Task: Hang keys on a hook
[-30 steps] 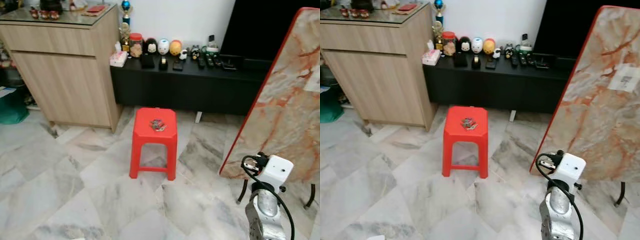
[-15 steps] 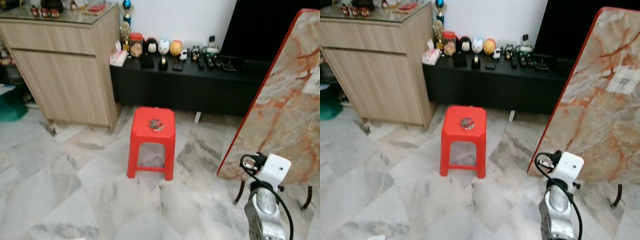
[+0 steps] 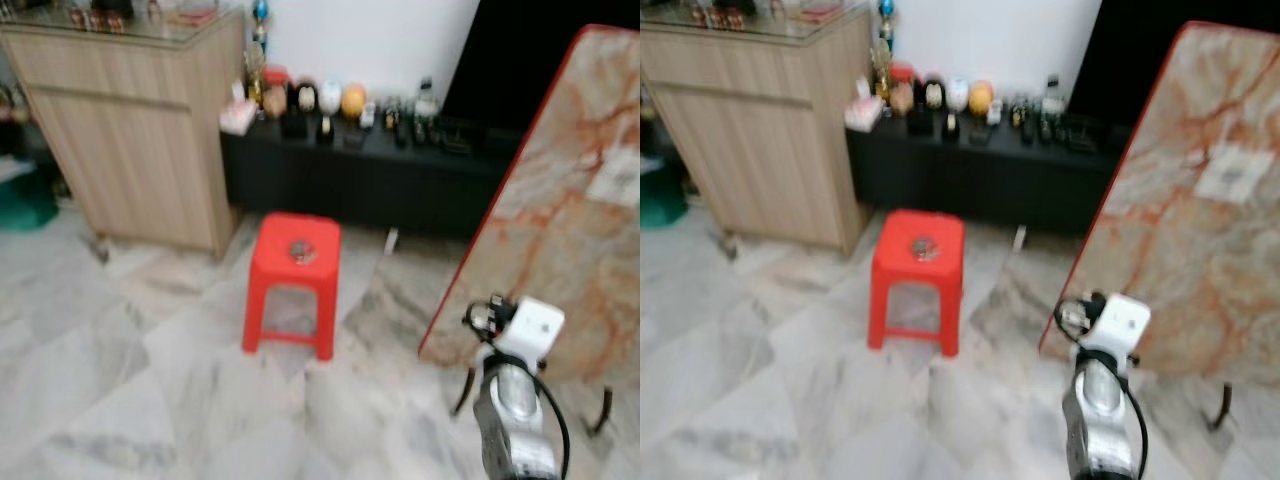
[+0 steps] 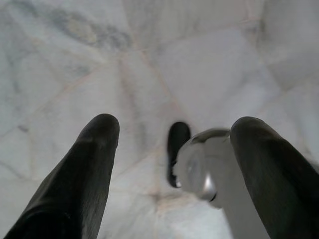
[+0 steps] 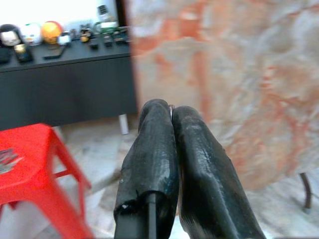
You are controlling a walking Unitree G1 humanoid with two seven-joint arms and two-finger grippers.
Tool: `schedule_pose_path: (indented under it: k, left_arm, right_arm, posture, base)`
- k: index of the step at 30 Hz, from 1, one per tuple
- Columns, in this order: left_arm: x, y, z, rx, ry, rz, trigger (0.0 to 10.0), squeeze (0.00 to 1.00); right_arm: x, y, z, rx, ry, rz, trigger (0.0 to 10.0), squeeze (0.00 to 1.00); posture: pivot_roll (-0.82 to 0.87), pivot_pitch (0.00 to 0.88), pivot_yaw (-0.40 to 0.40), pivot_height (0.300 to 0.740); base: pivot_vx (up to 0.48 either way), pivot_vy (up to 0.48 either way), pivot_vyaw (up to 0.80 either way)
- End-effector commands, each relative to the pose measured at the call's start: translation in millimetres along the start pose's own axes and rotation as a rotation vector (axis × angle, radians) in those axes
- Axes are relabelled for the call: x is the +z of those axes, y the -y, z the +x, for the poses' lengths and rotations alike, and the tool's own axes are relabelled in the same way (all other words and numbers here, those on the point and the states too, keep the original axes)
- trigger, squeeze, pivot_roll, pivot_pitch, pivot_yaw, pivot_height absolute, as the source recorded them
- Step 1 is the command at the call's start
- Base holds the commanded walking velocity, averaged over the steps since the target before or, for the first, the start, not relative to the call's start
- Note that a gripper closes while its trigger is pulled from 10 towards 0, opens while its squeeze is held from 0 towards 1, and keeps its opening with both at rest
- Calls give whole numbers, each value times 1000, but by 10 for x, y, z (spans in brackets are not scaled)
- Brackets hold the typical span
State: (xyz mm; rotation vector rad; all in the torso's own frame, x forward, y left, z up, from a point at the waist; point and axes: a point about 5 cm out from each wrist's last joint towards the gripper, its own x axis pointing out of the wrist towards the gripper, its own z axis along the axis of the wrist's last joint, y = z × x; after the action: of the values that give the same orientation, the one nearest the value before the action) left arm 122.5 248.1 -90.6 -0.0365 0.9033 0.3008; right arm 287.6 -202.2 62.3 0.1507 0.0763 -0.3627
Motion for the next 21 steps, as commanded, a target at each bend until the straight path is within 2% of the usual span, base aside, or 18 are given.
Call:
schedule_pose_path:
  k: [1, 12, 21]
  left_arm:
    - [-63, 94, -11, -21, -21, -14, 10000, 0]
    - [-12, 171, 3, -30, 9, -18, 10000, 0]
    - [32, 206, 8, -35, 45, -51, 10000, 0]
  right_arm:
    - [53, 102, 27, -29, 13, -4, 10000, 0]
    - [77, 89, 40, -29, 16, 1, 10000, 0]
    - [78, 69, 35, -21, 17, 11, 10000, 0]
  posture:
    - [-27, 0, -108, 740]
    - [-30, 0, -109, 740]
    - [-28, 0, -113, 740]
  base:
    - [0, -330, 0]
    - [0, -333, 0]
    - [0, 0, 0]
